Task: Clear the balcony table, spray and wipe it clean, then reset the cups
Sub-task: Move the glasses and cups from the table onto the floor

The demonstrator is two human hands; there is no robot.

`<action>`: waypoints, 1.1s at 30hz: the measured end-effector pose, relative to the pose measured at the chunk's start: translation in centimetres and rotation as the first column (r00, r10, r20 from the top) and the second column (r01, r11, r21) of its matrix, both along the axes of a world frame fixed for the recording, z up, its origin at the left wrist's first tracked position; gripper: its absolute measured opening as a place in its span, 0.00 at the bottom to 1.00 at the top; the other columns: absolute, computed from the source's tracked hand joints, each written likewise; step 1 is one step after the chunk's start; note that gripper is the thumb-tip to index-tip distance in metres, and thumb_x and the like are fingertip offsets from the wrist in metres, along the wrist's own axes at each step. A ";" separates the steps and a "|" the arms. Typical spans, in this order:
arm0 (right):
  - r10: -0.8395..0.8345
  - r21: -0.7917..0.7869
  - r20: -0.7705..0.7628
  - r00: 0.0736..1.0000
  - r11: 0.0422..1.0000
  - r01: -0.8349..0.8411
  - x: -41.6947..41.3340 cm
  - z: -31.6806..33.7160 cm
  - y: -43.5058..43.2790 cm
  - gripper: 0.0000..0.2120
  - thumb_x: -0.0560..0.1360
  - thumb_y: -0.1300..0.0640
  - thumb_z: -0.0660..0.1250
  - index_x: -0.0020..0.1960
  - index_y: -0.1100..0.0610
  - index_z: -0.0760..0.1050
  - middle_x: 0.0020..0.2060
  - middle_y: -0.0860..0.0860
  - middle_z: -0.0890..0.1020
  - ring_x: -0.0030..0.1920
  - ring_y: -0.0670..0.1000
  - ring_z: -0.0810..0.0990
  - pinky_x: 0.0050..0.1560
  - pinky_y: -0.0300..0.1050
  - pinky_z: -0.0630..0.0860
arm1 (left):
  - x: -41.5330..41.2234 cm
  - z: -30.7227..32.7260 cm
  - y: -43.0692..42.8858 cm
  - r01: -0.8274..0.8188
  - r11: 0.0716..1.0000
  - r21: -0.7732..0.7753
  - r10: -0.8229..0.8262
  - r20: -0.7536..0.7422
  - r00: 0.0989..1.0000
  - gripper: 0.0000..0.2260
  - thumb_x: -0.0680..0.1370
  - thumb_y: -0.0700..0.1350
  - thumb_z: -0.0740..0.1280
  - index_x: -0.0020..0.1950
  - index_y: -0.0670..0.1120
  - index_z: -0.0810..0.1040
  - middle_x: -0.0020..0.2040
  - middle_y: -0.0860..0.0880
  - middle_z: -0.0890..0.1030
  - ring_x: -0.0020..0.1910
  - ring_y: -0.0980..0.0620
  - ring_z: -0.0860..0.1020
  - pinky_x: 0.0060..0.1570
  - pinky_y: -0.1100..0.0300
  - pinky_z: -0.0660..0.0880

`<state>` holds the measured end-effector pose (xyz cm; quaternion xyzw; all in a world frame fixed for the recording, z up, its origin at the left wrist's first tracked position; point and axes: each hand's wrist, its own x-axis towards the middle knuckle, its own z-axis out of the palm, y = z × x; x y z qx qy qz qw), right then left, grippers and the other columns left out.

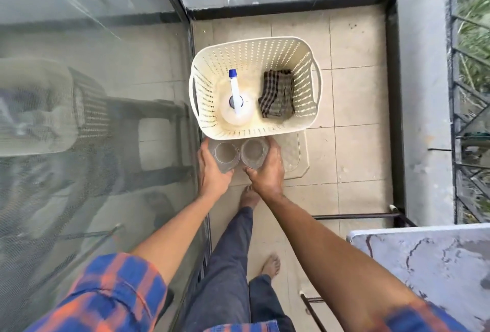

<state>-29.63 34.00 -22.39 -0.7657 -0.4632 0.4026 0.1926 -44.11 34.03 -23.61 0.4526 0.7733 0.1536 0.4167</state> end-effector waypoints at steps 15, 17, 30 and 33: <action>-0.220 -0.283 -0.246 0.944 0.948 0.147 2.2 1.4 0.9 0.56 0.62 0.69 0.81 0.81 0.52 0.54 0.76 0.55 0.67 0.75 0.56 0.67 0.74 0.54 0.69 | -2.0 1.9 -0.5 -0.054 0.982 -0.179 0.062 0.043 0.997 0.49 0.70 0.37 0.78 0.82 0.53 0.53 0.76 0.47 0.70 0.71 0.46 0.73 0.71 0.47 0.71; -0.238 -0.327 -0.282 0.930 0.935 0.140 3.3 3.1 0.8 0.50 0.63 0.66 0.82 0.78 0.50 0.61 0.71 0.54 0.72 0.70 0.55 0.72 0.68 0.57 0.75 | -2.1 3.1 -0.8 -0.089 0.990 -0.110 0.091 0.012 0.996 0.40 0.71 0.37 0.77 0.79 0.50 0.61 0.71 0.46 0.73 0.66 0.48 0.76 0.68 0.49 0.74; -0.335 -0.056 -0.237 0.912 0.942 0.331 16.1 20.4 -14.3 0.11 0.73 0.49 0.73 0.54 0.44 0.81 0.43 0.43 0.83 0.43 0.43 0.81 0.49 0.41 0.77 | 10.4 14.3 -2.5 0.450 0.872 0.193 -0.482 0.181 0.857 0.12 0.78 0.33 0.69 0.51 0.51 0.77 0.44 0.55 0.80 0.42 0.52 0.78 0.47 0.57 0.76; -0.500 -0.048 -0.195 0.844 0.864 0.501 18.8 21.1 -21.4 0.09 0.71 0.45 0.72 0.51 0.40 0.80 0.42 0.42 0.84 0.41 0.40 0.81 0.49 0.42 0.78 | 15.8 15.8 -3.2 0.627 0.737 0.252 -0.674 0.196 0.712 0.15 0.78 0.35 0.69 0.48 0.57 0.77 0.41 0.54 0.81 0.37 0.61 0.78 0.41 0.61 0.76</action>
